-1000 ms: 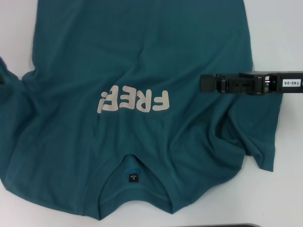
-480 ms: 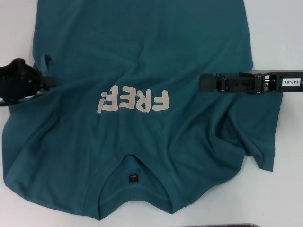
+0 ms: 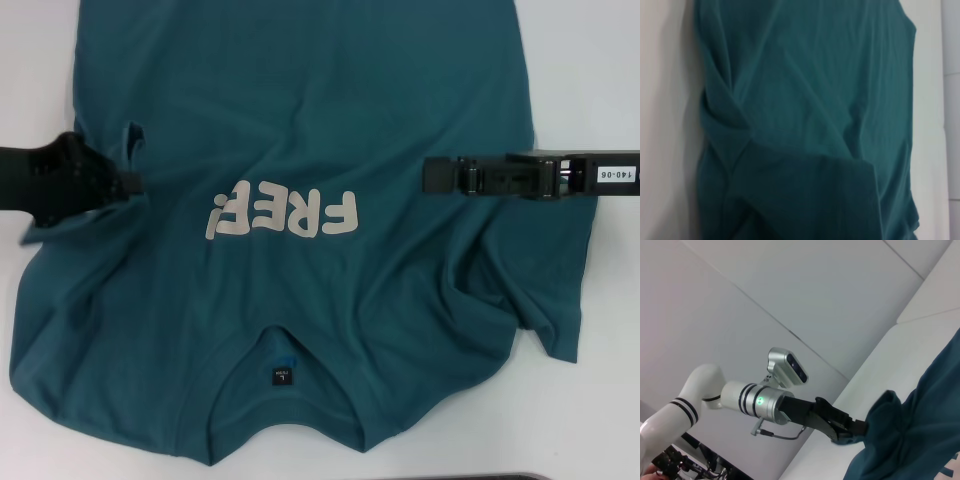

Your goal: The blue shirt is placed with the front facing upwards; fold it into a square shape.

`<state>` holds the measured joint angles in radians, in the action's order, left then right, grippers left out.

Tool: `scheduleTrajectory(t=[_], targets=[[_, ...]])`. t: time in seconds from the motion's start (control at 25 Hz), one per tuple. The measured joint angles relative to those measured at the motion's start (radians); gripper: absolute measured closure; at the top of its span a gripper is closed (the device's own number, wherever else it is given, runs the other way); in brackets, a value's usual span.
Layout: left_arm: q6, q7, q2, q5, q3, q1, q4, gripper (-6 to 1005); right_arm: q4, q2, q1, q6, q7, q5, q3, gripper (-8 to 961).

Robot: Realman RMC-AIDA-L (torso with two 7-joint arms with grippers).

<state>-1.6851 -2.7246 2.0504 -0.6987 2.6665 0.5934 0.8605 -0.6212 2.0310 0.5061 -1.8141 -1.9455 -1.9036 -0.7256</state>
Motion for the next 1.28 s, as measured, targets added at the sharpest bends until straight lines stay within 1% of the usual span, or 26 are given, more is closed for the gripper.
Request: scheduleTrajectory(t=[0.16, 0.36, 0.6, 0.64, 0.68, 0.72, 0.76, 0.8, 0.84, 0.92, 0.96, 1.04, 1.12, 1.28], targets=[[-0.003, 0.018, 0.003, -0.002, -0.025, -0.002, -0.006, 1000, 0.0, -0.002, 0.002, 0.0, -0.004, -0.001, 0.001, 133], [-0.026, 0.061, -0.008, -0.007, -0.036, 0.006, -0.035, 1000, 0.0, -0.005, 0.004, 0.002, -0.004, -0.001, 0.002, 133], [-0.038, 0.073, -0.017, -0.029, -0.034, 0.011, -0.035, 804, 0.0, -0.007, 0.004, 0.004, -0.004, -0.001, 0.002, 133], [-0.048, 0.077, -0.023, -0.043, -0.034, 0.011, -0.036, 772, 0.0, -0.007, 0.003, 0.005, -0.004, -0.001, 0.002, 133], [-0.054, 0.081, -0.043, -0.053, -0.03, 0.005, -0.036, 740, 0.0, -0.008, 0.002, 0.005, -0.004, -0.001, 0.002, 133], [-0.052, 0.082, -0.049, -0.053, -0.029, 0.002, -0.036, 707, 0.0, -0.008, 0.002, 0.006, -0.004, -0.001, 0.002, 133], [-0.044, 0.083, -0.061, -0.053, -0.028, -0.007, -0.037, 675, 0.0, -0.008, 0.001, 0.006, -0.004, 0.0, 0.002, 133], [-0.029, 0.085, -0.086, -0.054, -0.027, -0.031, -0.037, 643, 0.0, -0.009, 0.001, 0.007, -0.004, 0.0, 0.002, 133], [-0.029, 0.085, -0.086, -0.054, -0.027, -0.031, -0.037, 613, 0.0, -0.009, 0.001, 0.007, -0.004, 0.0, 0.002, 133], [-0.027, 0.089, -0.11, -0.054, -0.03, -0.06, -0.039, 555, 0.0, -0.009, 0.001, 0.007, -0.004, 0.0, 0.002, 133], [-0.032, 0.091, -0.118, -0.053, -0.032, -0.07, -0.039, 525, 0.0, -0.009, 0.001, 0.007, -0.005, 0.0, 0.002, 133], [-0.052, 0.092, -0.133, -0.049, -0.033, -0.09, -0.041, 466, 0.0, -0.01, 0.002, 0.007, -0.006, 0.0, 0.002, 133], [-0.082, 0.092, -0.141, -0.049, -0.033, -0.108, -0.042, 407, 0.0, -0.011, 0.004, 0.007, -0.008, -0.001, 0.002, 133], [-0.114, 0.094, -0.141, -0.048, -0.035, -0.121, -0.042, 306, 0.0, -0.013, 0.006, 0.007, -0.019, -0.001, 0.002, 133]])
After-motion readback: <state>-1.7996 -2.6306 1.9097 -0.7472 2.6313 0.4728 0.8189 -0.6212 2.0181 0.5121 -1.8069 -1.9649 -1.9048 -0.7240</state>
